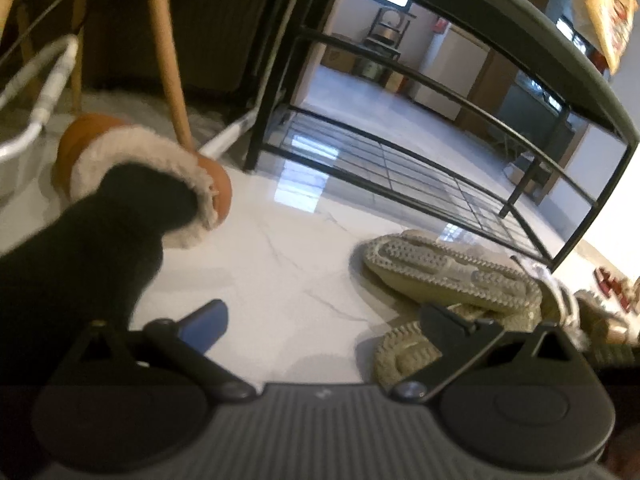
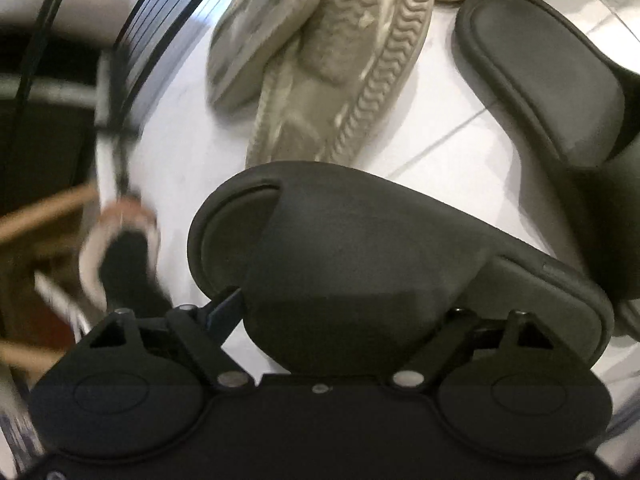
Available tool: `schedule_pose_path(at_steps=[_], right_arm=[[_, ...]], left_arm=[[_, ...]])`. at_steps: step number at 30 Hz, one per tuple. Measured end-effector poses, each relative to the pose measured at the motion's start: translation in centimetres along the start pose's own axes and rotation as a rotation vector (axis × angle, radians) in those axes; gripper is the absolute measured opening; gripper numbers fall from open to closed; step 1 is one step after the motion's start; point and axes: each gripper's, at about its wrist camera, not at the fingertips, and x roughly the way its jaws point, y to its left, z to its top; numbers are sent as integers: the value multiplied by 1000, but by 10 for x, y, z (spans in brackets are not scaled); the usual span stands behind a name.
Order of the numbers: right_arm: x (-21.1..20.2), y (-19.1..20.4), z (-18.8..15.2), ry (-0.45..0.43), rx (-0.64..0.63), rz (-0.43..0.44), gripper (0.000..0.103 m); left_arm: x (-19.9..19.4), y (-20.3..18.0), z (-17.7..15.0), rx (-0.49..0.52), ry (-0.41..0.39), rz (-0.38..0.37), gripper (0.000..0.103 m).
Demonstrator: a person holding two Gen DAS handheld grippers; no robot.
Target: Organize scattered shoes
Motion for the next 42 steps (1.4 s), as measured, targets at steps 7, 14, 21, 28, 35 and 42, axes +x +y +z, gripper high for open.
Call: schedule_pose_path(at_steps=[7,14,21,28,35,42], right_arm=[[-54,7,-30,8,-468,-162,64],[-57,13,-50,53,-869,-332,52],[-63,-2,-26,-2,-494,-121,100],[-47,-13,-19,-222,-297,-335,100],[9,28,-43,-197,-568,-488,101],[20,23,-35,-142,-639,-381,56]], left_arm=[[-15,-20,-28,-133,70,-49,102],[-14,-32,-42,-112,80,-56,102],[-13,-20,-39,-134,57,8,102],[-15,-32,-36,-14,-14,105,102],[-19,-43,-38,95,-52,153,102],[-12,-43,-38,113,-20,213,102]])
